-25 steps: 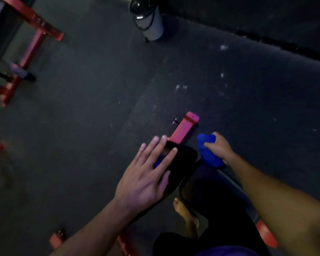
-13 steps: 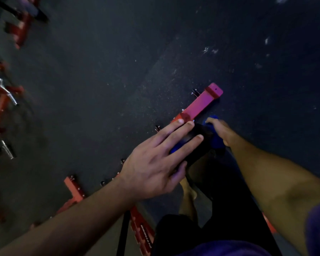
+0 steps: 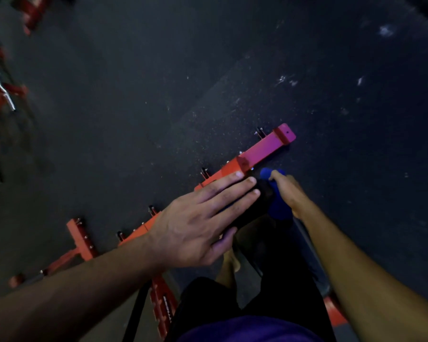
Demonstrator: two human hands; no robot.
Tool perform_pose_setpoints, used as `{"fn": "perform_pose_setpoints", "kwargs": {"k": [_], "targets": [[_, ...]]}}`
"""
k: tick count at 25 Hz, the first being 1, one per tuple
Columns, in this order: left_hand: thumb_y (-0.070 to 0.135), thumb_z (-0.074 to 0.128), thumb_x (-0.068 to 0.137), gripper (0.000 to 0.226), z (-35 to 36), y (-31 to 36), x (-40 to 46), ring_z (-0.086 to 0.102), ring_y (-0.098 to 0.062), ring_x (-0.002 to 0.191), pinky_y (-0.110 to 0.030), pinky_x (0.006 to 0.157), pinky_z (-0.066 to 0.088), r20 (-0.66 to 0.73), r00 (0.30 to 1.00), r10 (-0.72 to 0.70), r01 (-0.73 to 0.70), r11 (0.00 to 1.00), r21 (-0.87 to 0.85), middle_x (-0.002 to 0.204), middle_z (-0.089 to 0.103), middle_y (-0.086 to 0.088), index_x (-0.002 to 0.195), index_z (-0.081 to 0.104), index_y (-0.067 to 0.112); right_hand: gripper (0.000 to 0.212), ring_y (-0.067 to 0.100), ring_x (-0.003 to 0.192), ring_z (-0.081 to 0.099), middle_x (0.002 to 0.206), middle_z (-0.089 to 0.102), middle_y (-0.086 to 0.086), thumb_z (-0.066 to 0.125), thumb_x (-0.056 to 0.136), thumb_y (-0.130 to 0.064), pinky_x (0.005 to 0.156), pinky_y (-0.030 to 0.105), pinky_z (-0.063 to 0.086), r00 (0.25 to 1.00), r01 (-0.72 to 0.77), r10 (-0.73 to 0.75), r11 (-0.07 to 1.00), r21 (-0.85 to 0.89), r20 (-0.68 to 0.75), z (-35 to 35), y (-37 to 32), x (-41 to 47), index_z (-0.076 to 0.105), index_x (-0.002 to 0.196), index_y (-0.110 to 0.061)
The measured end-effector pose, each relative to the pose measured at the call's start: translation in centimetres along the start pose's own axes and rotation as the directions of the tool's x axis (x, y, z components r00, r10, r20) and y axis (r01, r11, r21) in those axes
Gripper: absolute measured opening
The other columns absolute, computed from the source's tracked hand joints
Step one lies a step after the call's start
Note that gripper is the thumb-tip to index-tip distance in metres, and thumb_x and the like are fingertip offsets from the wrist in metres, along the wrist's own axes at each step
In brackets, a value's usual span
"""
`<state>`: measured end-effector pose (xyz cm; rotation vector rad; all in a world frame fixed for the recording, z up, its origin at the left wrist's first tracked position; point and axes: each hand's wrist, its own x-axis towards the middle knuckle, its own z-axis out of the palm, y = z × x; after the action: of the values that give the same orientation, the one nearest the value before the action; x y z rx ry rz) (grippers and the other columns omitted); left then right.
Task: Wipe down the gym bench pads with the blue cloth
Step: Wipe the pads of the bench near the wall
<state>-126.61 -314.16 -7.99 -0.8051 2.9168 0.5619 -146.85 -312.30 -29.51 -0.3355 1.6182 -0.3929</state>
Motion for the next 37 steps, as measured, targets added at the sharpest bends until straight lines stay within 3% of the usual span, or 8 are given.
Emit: {"fn": "perform_pose_setpoints", "kwargs": {"k": [7, 9, 13, 16, 23, 28, 32, 37], "targets": [[0.018, 0.061, 0.097, 0.062, -0.8, 0.0, 0.2, 0.026, -0.029, 0.155, -0.038, 0.125, 0.028, 0.001, 1.0, -0.019, 0.019, 0.999, -0.033, 0.162, 0.032, -0.022, 0.15, 0.041, -0.008, 0.05, 0.009, 0.091, 0.067, 0.093, 0.075, -0.004, 0.047, 0.077, -0.059, 0.084, 0.031, 0.048, 0.942, 0.296, -0.308, 0.95, 0.103, 0.13, -0.5, -4.0, -11.0, 0.073, 0.098, -0.023], [0.019, 0.056, 0.101, 0.056, -0.8, -0.1, 0.2, 0.028, -0.028, 0.154, -0.037, 0.124, 0.029, -0.002, 1.0, -0.012, 0.012, 0.999, -0.039, 0.161, 0.035, -0.02, 0.149, 0.043, -0.007, 0.036, -0.008, 0.085, 0.064, 0.085, 0.073, -0.018, 0.046, 0.088, -0.058, 0.079, 0.014, 0.045, 0.95, 0.297, -0.305, 0.949, 0.105, 0.072, -0.4, -4.4, -10.8, 0.074, 0.088, -0.035], [0.02, 0.055, 0.102, 0.051, -0.8, 0.0, 0.4, 0.034, -0.027, 0.152, -0.036, 0.123, 0.033, -0.011, 1.0, -0.02, 0.02, 0.999, -0.045, 0.158, 0.041, -0.017, 0.146, 0.048, -0.005, 0.045, 0.027, 0.094, 0.064, 0.094, 0.071, 0.012, 0.053, 0.093, -0.049, 0.086, 0.036, 0.049, 0.984, 0.176, -0.176, 0.984, 0.027, 0.02, 0.3, -3.9, -5.4, 0.071, 0.085, -0.009], [0.019, 0.057, 0.101, 0.049, -1.0, 0.1, 0.5, 0.037, -0.026, 0.15, -0.035, 0.122, 0.034, -0.021, 0.999, -0.029, 0.028, 0.998, -0.05, 0.156, 0.044, -0.017, 0.143, 0.051, -0.005, 0.042, 0.024, 0.089, 0.059, 0.095, 0.067, 0.013, 0.057, 0.091, -0.05, 0.076, 0.03, 0.041, 0.994, 0.104, -0.104, 0.994, -0.022, 0.027, 0.4, -2.6, -0.8, 0.063, 0.075, -0.011], [0.017, 0.061, 0.098, 0.052, -0.6, 0.2, 0.2, 0.039, -0.025, 0.15, -0.035, 0.119, 0.039, -0.02, 0.998, -0.055, 0.055, 0.998, -0.029, 0.157, 0.044, -0.013, 0.145, 0.05, -0.002, 0.051, 0.035, 0.113, 0.061, 0.121, 0.066, 0.022, 0.062, 0.09, -0.049, 0.089, 0.033, 0.045, 0.997, 0.01, -0.018, 0.993, -0.118, -0.07, 0.2, 2.0, 8.3, 0.068, 0.115, -0.005], [0.017, 0.057, 0.1, 0.052, -0.1, 0.3, 0.2, 0.037, -0.024, 0.15, -0.033, 0.121, 0.035, -0.028, 0.998, -0.06, 0.06, 0.998, -0.004, 0.159, 0.042, -0.013, 0.147, 0.048, -0.001, 0.073, 0.031, 0.113, 0.062, 0.123, 0.065, 0.016, 0.07, 0.08, -0.061, 0.094, 0.035, 0.049, 0.998, -0.065, 0.064, 0.997, 0.039, 0.029, -0.2, 3.8, 9.2, 0.063, 0.123, -0.002], [0.018, 0.058, 0.099, 0.053, -0.3, 0.4, 0.2, 0.037, -0.023, 0.151, -0.032, 0.121, 0.034, -0.038, 0.997, -0.06, 0.061, 0.998, 0.022, 0.16, 0.041, -0.011, 0.148, 0.047, 0.0, 0.041, 0.02, 0.091, 0.066, 0.109, 0.071, 0.008, 0.075, 0.079, -0.053, 0.079, 0.03, 0.05, 0.999, 0.042, -0.044, 0.99, 0.132, 0.012, -0.6, 3.5, 3.8, 0.068, 0.098, -0.018], [0.02, 0.056, 0.099, 0.052, -0.6, 0.7, 0.5, 0.037, -0.024, 0.151, -0.031, 0.121, 0.033, -0.031, 0.997, -0.066, 0.067, 0.997, 0.045, 0.159, 0.042, -0.013, 0.147, 0.048, 0.0, 0.044, 0.008, 0.087, 0.06, 0.093, 0.068, -0.011, 0.063, 0.082, -0.06, 0.077, 0.023, 0.044, 0.972, 0.225, -0.205, 0.955, 0.191, -0.118, 0.9, 2.7, -2.0, 0.071, 0.104, -0.023]]}}
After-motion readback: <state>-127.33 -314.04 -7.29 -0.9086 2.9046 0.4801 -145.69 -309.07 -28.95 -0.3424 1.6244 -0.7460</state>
